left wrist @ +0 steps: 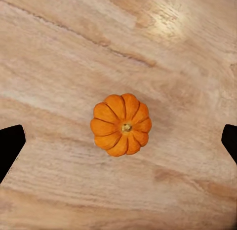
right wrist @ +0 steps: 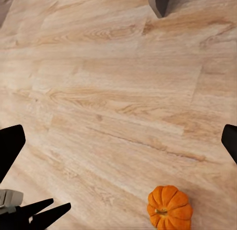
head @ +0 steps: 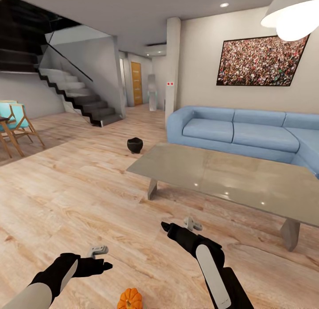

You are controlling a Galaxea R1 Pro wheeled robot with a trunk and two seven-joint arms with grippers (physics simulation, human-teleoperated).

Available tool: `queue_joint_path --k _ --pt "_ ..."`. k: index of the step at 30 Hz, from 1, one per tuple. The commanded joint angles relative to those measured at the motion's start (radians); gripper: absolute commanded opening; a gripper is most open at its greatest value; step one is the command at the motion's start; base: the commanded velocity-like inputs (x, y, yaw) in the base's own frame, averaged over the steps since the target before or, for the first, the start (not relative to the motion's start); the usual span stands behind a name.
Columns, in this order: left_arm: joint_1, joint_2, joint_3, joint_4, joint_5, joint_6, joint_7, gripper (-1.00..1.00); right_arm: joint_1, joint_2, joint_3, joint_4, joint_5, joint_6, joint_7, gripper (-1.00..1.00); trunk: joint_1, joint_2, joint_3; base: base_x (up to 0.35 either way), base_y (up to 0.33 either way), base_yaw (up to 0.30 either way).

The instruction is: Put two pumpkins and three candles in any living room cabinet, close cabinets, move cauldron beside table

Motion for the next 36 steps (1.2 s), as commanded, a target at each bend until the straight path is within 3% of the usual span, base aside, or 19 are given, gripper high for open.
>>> queue_joint_path --k 1,10,16,24,29,33,36 --pt "0.000 -0.001 0.005 -0.001 -0.001 0.008 0.002 1.00 -0.001 0.000 0.000 -0.001 -0.011 0.002 -0.010 1.00 0.004 -0.008 -0.004 0.000 0.000 0.000" --pt "0.000 -0.020 0.005 -0.001 -0.002 0.010 0.021 1.00 -0.001 0.000 -0.001 0.005 -0.010 0.002 -0.013 1.00 0.038 -0.071 -0.032 0.000 0.000 0.000" --pt "0.000 -0.023 0.005 -0.001 0.001 0.012 0.076 1.00 -0.001 0.000 -0.001 0.006 -0.009 0.003 -0.014 1.00 0.061 -0.113 -0.051 0.000 0.000 0.000" --pt "0.000 -0.022 0.007 -0.001 -0.001 0.017 0.090 1.00 -0.001 0.000 0.001 0.007 -0.009 0.003 -0.015 1.00 0.092 -0.169 -0.076 0.000 0.000 0.000" --pt "0.000 -0.023 0.007 -0.001 0.001 0.021 0.192 1.00 -0.001 0.000 0.001 0.009 -0.009 0.002 -0.016 1.00 0.111 -0.204 -0.092 0.000 0.000 0.000" --pt "0.000 -0.048 0.007 -0.001 0.011 0.022 0.357 1.00 -0.001 0.000 0.001 0.009 -0.009 0.002 -0.016 1.00 0.126 -0.232 -0.104 0.000 0.000 0.000" --pt "0.000 -0.081 0.005 -0.001 0.017 0.018 0.483 1.00 -0.001 0.000 0.001 0.009 -0.009 0.002 -0.016 1.00 0.138 -0.253 -0.114 0.000 0.000 0.000"
